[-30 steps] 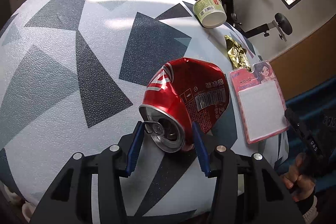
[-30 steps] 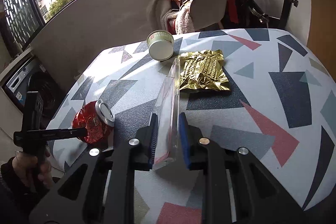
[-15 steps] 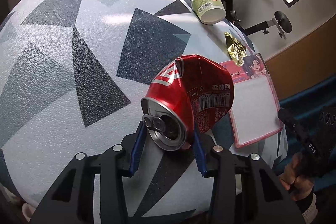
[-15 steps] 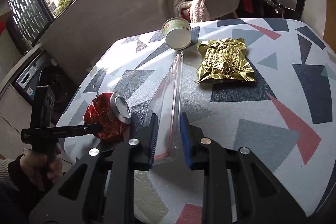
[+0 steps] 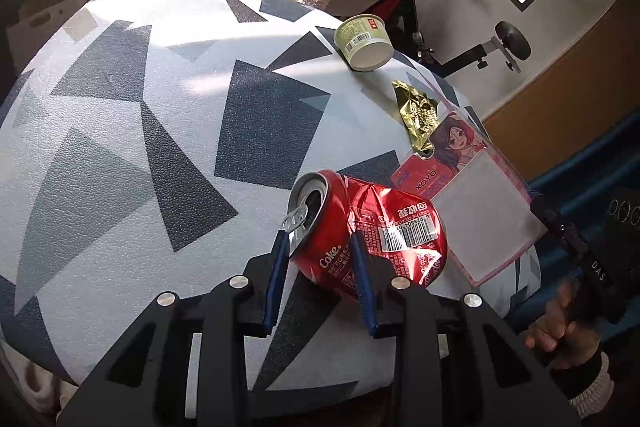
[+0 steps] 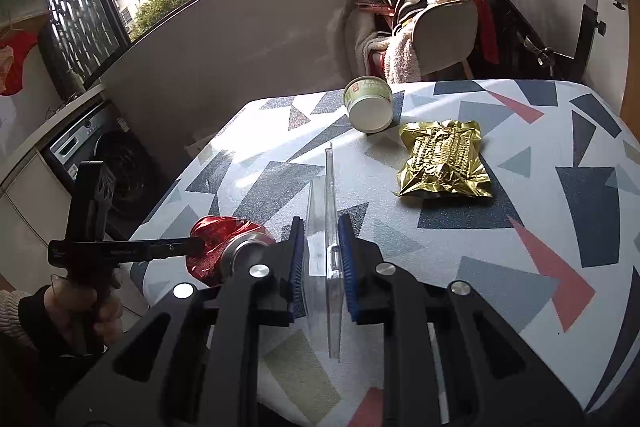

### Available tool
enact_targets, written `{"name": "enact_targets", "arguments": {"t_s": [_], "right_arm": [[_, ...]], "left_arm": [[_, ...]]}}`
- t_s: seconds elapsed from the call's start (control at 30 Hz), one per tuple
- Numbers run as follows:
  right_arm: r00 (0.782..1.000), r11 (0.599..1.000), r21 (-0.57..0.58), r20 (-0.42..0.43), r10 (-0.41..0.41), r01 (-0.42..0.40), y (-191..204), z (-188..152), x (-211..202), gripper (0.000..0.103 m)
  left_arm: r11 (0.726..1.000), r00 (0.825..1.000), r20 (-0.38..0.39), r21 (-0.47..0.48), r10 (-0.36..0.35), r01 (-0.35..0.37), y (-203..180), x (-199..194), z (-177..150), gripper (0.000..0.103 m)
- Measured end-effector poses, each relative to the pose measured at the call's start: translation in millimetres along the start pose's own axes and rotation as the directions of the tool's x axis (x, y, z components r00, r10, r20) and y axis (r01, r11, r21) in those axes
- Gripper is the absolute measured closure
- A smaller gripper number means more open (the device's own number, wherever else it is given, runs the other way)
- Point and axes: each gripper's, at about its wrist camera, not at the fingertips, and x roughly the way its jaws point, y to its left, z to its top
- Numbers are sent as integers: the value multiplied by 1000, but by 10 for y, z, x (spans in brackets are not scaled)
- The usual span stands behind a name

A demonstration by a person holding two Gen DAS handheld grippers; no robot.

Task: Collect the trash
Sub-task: 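Carry the clear package toward the bin with right tool while left tool holds the can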

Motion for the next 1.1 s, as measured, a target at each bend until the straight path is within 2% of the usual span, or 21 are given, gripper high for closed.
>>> {"name": "enact_targets", "arguments": {"t_s": [0.13, 0.17, 0.27, 0.4, 0.57, 0.77, 1.1], "right_arm": [[1000, 1000, 1, 11, 14, -14, 58, -18, -116, 84], [1000, 1000, 0, 12, 17, -17, 70, -24, -143, 93], [1000, 1000, -12, -3, 12, -12, 102, -63, -182, 93], [996, 1000, -17, -86, -15, 14, 95, -228, -72, 94], [992, 1000, 3, -123, -21, 21, 46, -355, -5, 94], [991, 1000, 23, -131, -6, 9, 33, -345, 30, 94], [992, 995, 41, -82, 93, -90, 222, -245, -226, 95]], "left_arm": [[1000, 1000, 11, 6, 4, -4, -27, -100, -54, 72], [1000, 1000, 14, 9, 7, -7, -32, -128, -71, 72], [1000, 1000, 22, 20, 18, -19, -45, -197, -119, 72], [1000, 999, 25, 6, 25, -25, 13, -243, -187, 72], [1000, 999, 25, -10, 21, -21, 80, -263, -243, 72], [1000, 1000, 26, -24, 10, -10, 125, -261, -267, 72], [1000, 997, 74, -21, 9, -7, 103, -532, -270, 72]]}}
